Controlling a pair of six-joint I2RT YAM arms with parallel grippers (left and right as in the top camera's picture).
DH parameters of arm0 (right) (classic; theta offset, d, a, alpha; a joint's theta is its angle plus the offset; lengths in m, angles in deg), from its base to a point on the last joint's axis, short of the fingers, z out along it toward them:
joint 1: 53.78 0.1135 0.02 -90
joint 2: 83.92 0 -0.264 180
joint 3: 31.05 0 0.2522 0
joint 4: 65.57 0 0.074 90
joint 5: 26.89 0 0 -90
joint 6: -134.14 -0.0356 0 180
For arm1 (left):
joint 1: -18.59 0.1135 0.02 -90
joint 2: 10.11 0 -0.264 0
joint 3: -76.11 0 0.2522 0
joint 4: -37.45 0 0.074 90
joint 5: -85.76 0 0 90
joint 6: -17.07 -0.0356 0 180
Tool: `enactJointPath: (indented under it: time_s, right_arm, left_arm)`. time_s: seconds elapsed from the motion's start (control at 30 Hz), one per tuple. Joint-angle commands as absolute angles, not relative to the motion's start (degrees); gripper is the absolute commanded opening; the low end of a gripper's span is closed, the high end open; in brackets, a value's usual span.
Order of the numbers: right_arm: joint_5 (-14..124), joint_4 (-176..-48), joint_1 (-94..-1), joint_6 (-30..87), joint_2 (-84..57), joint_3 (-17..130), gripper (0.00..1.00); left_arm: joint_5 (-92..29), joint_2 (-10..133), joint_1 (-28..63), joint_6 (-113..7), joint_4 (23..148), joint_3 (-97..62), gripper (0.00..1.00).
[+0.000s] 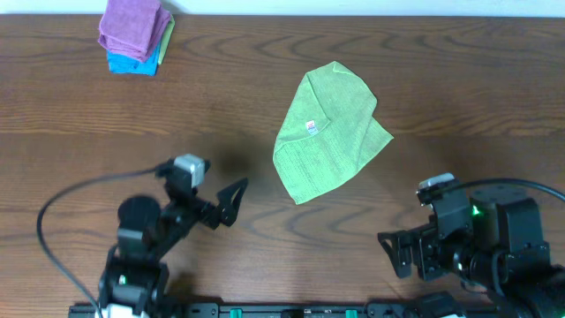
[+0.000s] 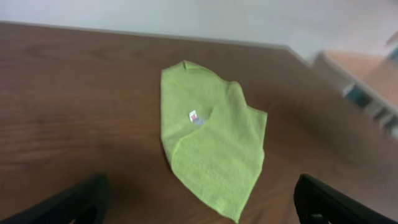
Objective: Fold the cloth
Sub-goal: 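Reach the left gripper to the folded cloth's top edge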
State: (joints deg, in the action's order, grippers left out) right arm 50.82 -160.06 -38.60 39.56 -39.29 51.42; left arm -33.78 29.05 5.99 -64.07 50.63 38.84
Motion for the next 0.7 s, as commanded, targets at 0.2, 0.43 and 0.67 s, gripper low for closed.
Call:
enactJointPath:
  time_s: [0.2,0.43,0.67]
  right_arm:
    - [59.37,-156.17,-37.85,34.73,-39.82,51.49,0.99]
    - [63.69,-155.25,-38.23,34.27,-39.84,51.49,0.98]
    - [65.55,-155.38,-38.86,34.33,-39.84,51.49,0.97]
  left_arm:
    - [-19.42,58.82,-7.03,-80.79,63.22,12.89,0.96]
    - [-10.74,79.54,-13.37,-86.54,64.92,-2.34,0.95]
    - [-10.22,96.58,-13.92,-87.83,64.68,-14.47,0.95]
